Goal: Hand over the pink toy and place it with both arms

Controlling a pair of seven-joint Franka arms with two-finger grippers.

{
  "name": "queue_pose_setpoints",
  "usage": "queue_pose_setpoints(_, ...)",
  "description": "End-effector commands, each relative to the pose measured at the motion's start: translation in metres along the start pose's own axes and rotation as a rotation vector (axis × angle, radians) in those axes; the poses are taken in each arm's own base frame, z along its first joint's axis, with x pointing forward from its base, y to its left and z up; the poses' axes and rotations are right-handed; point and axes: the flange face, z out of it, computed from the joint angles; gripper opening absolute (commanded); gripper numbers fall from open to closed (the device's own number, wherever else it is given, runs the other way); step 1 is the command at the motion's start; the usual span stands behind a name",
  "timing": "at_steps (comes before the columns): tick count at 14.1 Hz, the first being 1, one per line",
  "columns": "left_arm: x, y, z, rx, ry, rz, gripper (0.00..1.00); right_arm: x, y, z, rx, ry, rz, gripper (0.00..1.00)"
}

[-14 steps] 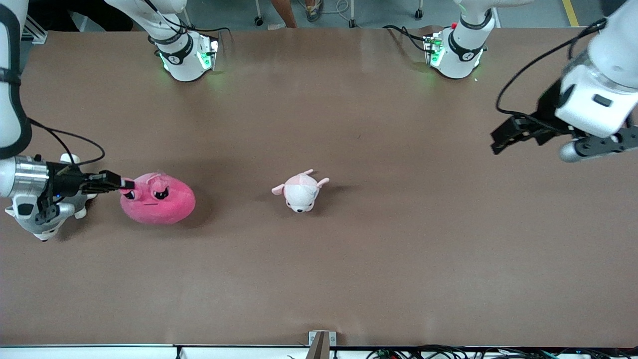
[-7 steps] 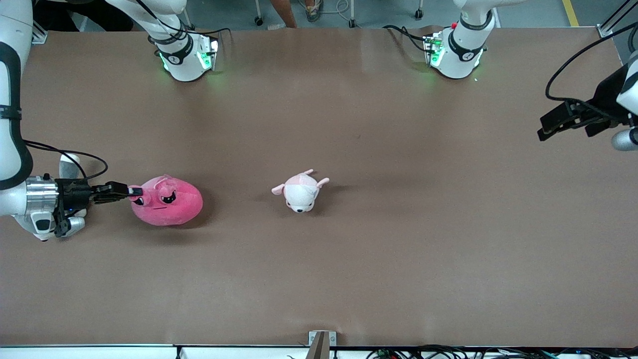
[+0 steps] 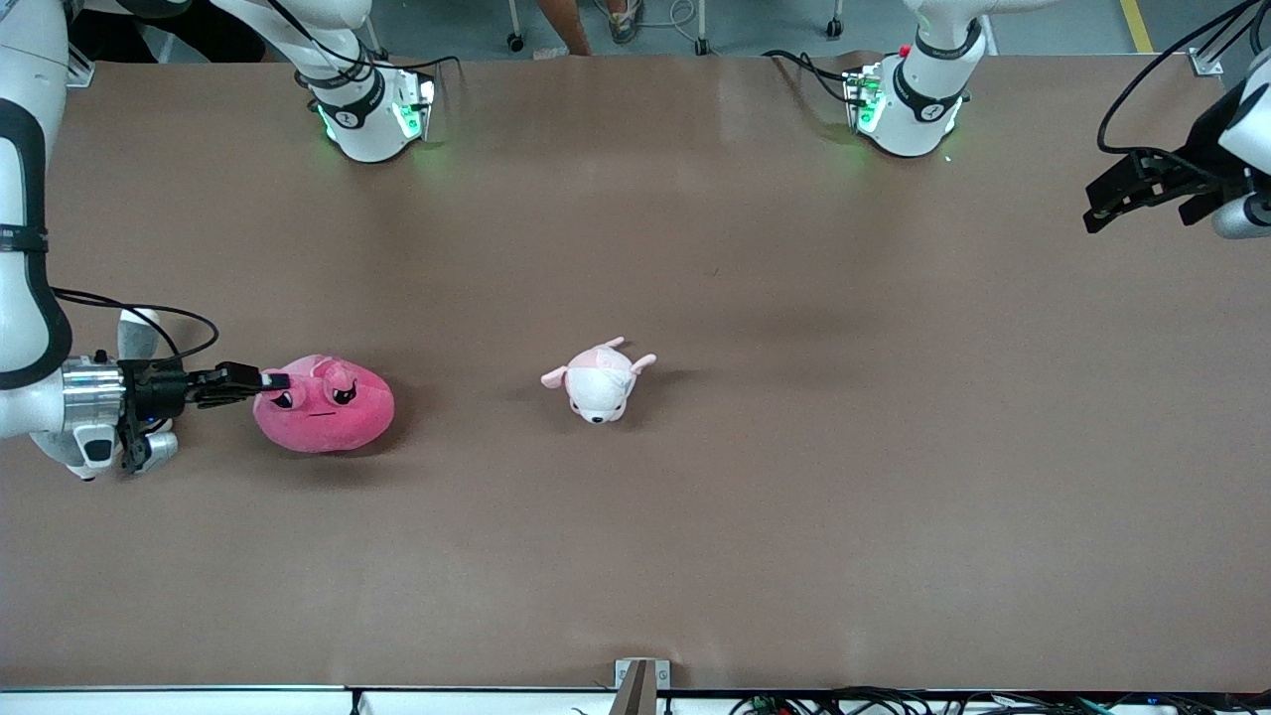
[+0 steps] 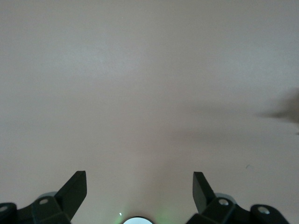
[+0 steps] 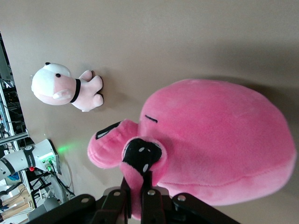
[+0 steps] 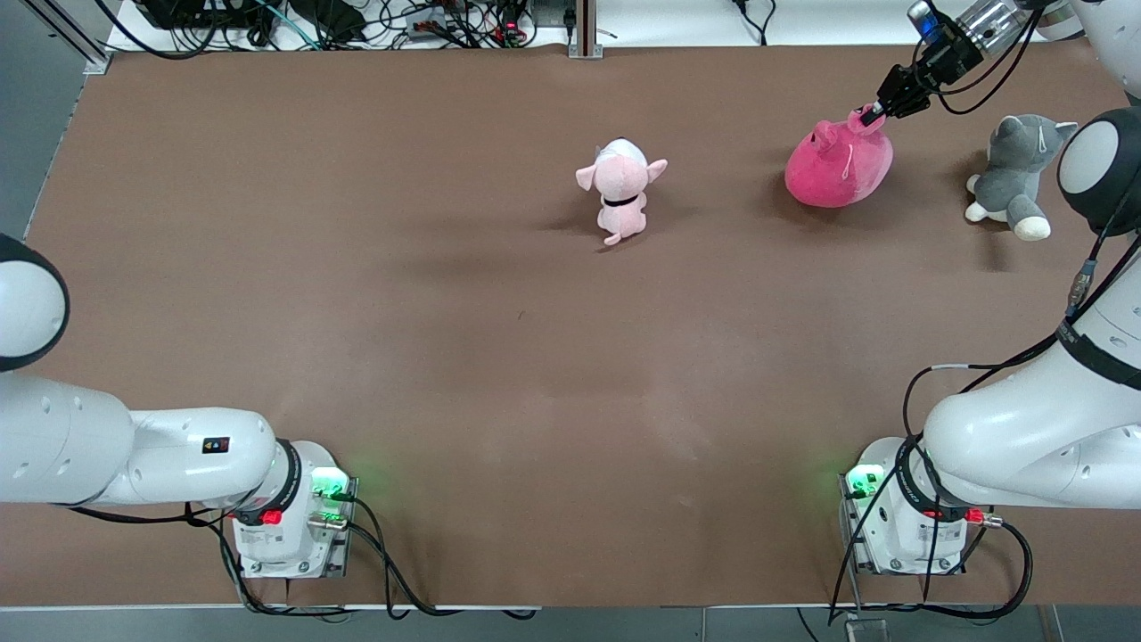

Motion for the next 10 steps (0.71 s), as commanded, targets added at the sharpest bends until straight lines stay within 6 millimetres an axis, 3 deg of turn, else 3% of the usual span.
queue_pose_setpoints(1, -0.008, 0.004, 0.000, 0.003, 0.013, 0.021, 1.00, 0.002, 0.004, 0.000, 0.036, -0.004, -0.013, 0.02)
queue_pose_setpoints(10, -0.015, 0.007, -0.005, 0.005, 0.006, 0.034, 1.00, 0.005, 0.019, 0.016, 0.054, -0.024, 0.006, 0.02)
